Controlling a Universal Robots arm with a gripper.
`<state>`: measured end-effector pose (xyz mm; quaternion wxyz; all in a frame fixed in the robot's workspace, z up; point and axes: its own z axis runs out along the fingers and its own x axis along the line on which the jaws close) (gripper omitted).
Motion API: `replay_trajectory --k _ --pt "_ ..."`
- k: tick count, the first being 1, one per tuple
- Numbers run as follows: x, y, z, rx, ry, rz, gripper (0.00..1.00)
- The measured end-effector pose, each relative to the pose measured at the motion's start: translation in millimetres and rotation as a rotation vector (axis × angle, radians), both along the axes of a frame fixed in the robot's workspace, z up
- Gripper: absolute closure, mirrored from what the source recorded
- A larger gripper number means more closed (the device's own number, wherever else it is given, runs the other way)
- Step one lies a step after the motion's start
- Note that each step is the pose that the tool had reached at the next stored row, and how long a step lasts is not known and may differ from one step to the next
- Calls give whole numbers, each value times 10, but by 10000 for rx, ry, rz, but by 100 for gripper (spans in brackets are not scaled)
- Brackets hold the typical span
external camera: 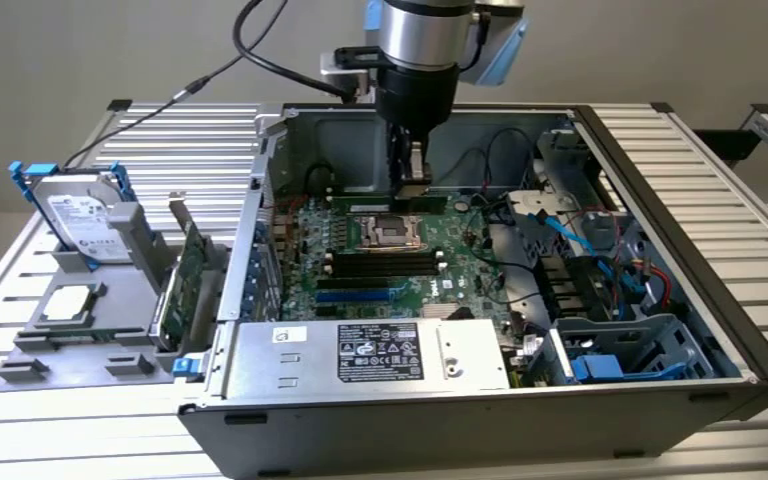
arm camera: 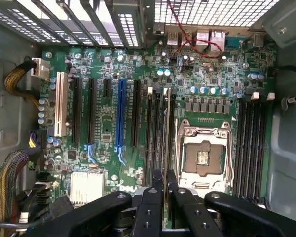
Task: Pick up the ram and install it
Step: 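Insert the ram into the slot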
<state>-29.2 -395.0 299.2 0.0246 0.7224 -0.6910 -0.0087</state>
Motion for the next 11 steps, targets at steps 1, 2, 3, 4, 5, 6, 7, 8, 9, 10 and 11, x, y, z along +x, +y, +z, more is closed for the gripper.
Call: replay_trajectory --k 1,2,3,4,5,6,7,8,9,10,11 --pt "3 -20 -19 1 0 0 86" --pt "6 -33 -39 4 -2 0 86" --pt "9 -40 -56 3 -2 0 86" --pt "12 -44 -74 2 -1 0 86" --pt "15 -46 -92 1 -1 0 86" --pt "16 -46 -110 1 -1 0 86" --pt "17 -46 -128 1 -1 -2 86" --pt "18 -46 -147 2 -1 -2 86" --pt "18 -46 -164 1 -1 -1 86" --pt "19 -46 -184 2 -1 0 86" --pt "19 -46 -201 1 -1 0 86"
